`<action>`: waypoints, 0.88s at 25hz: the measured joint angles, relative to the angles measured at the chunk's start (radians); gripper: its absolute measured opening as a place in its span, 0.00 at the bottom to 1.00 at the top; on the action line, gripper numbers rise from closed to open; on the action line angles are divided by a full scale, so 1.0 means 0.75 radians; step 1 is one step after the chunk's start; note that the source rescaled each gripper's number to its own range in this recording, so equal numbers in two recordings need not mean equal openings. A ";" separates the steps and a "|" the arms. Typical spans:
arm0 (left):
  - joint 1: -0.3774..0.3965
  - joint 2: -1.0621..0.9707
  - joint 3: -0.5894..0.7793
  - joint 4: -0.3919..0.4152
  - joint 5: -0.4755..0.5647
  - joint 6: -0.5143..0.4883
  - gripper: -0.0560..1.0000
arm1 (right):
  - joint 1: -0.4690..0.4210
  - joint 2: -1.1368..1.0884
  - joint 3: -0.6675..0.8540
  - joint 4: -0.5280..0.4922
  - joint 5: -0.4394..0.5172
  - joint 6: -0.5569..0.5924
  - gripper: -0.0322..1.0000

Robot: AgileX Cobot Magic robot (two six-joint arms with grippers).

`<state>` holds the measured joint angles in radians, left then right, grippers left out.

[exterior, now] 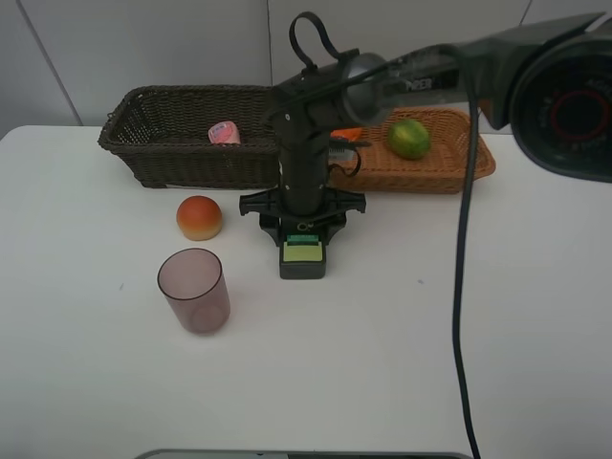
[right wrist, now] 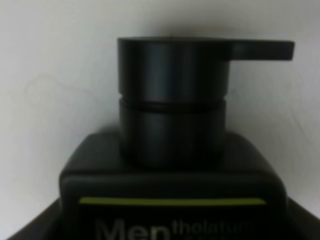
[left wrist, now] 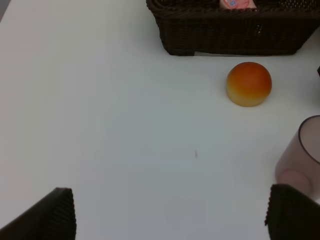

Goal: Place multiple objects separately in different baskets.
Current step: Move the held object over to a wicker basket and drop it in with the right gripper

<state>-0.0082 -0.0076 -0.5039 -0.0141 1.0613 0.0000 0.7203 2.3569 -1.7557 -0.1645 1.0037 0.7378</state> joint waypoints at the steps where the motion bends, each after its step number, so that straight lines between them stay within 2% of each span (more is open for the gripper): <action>1: 0.000 0.000 0.000 0.000 0.000 0.000 0.93 | 0.000 -0.010 0.000 0.000 0.010 -0.013 0.59; 13: 0.000 0.000 0.000 0.000 0.000 0.000 0.93 | 0.000 -0.268 0.000 0.038 0.079 -0.280 0.59; 18: 0.000 0.000 0.000 0.000 0.000 0.000 0.93 | 0.000 -0.313 -0.036 0.024 0.008 -0.305 0.59; 22: 0.000 0.000 0.000 0.000 0.000 0.000 0.93 | 0.000 -0.313 -0.120 -0.057 -0.145 -0.306 0.59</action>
<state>-0.0082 -0.0076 -0.5039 -0.0144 1.0613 0.0000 0.7203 2.1220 -1.8457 -0.2070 0.8946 0.5084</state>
